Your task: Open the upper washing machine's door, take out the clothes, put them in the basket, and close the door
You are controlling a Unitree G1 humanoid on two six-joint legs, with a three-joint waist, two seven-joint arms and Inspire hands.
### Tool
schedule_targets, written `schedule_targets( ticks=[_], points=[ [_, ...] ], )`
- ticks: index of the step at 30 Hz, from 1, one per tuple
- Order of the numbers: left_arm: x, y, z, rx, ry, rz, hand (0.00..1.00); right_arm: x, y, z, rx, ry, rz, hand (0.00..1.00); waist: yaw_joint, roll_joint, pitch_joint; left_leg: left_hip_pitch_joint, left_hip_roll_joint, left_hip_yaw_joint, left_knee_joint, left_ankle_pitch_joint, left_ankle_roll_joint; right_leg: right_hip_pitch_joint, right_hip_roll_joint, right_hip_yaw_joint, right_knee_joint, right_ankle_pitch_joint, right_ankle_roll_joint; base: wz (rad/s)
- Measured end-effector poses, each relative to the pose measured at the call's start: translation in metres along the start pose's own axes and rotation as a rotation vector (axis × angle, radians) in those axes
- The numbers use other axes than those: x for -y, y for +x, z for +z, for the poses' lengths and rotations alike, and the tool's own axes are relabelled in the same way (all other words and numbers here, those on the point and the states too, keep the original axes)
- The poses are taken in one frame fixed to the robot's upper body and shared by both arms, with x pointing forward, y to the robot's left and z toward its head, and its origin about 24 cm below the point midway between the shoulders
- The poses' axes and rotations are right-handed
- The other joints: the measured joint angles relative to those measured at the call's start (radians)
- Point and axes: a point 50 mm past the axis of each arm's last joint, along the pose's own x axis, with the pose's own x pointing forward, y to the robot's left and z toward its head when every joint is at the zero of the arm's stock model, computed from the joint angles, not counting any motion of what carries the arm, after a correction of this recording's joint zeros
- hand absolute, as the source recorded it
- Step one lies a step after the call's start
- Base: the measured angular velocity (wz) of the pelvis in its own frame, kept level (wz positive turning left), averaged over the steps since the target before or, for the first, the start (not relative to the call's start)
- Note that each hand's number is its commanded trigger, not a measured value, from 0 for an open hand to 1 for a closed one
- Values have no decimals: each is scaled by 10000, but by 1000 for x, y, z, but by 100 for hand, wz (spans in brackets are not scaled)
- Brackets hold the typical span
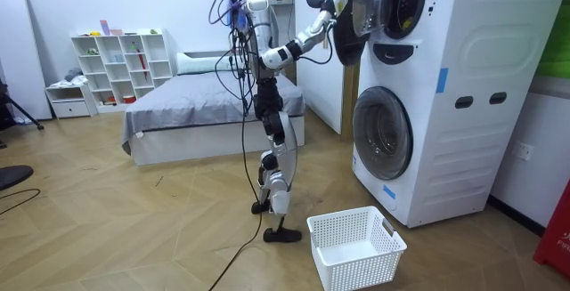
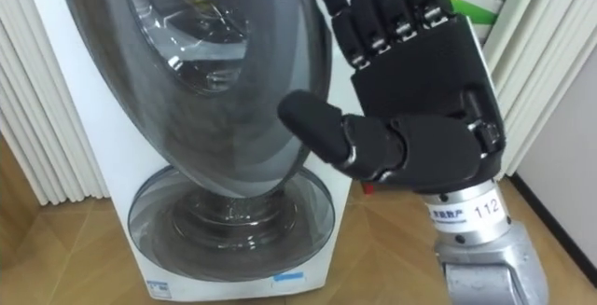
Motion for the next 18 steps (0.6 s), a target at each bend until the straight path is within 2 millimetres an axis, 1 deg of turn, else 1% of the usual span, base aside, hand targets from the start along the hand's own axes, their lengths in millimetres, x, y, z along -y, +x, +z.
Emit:
schedule_targets(
  ticks=[4, 7, 9, 10, 13, 15, 18],
  points=[
    [0, 0, 0, 14, 9, -31, 0, -2, 0, -2, -13, 221, 172, 0, 9, 1, -1, -8, 38, -6, -3, 17, -29, 1, 37, -2, -12, 8, -20, 0],
    [-2, 0, 1, 21, 36, -105, 0, -4, 1, -3, -34, 306, 388, 0, 64, -29, -19, -8, 79, -3, -9, 38, -65, -9, 77, 0, -2, 5, -53, 0],
    [-2, 1, 3, 68, 44, -164, 0, -5, 1, -3, -35, 297, 540, 0, 162, -27, -18, -14, 111, -2, -18, 58, -100, -28, 108, -1, -1, 7, -79, 0],
    [-2, 1, 4, 107, 45, -204, 0, -6, 1, -3, -38, 302, 628, 0, 250, -27, -20, -17, 126, -3, -27, 73, -123, -42, 122, -17, 4, 10, -123, 0],
    [-3, 2, 8, 185, 53, -342, 0, -9, 2, -6, -89, 419, 798, 0, 445, -42, -25, -8, 165, -15, -61, 129, -170, -37, 129, -141, 7, 21, -188, 0],
    [-3, 3, 11, 228, 47, -371, 0, -15, 6, -12, -224, 690, 1155, 0, 563, -59, -14, -8, 182, -55, -72, 162, -190, -16, 140, -185, -3, 23, -218, 6],
    [-4, 3, 12, 173, 73, -476, 0, -24, 14, -19, -393, 978, 1883, 0, 616, -78, 13, -28, 177, -180, -66, 171, -201, 32, 130, -289, -13, -3, -233, 14]
  ],
)
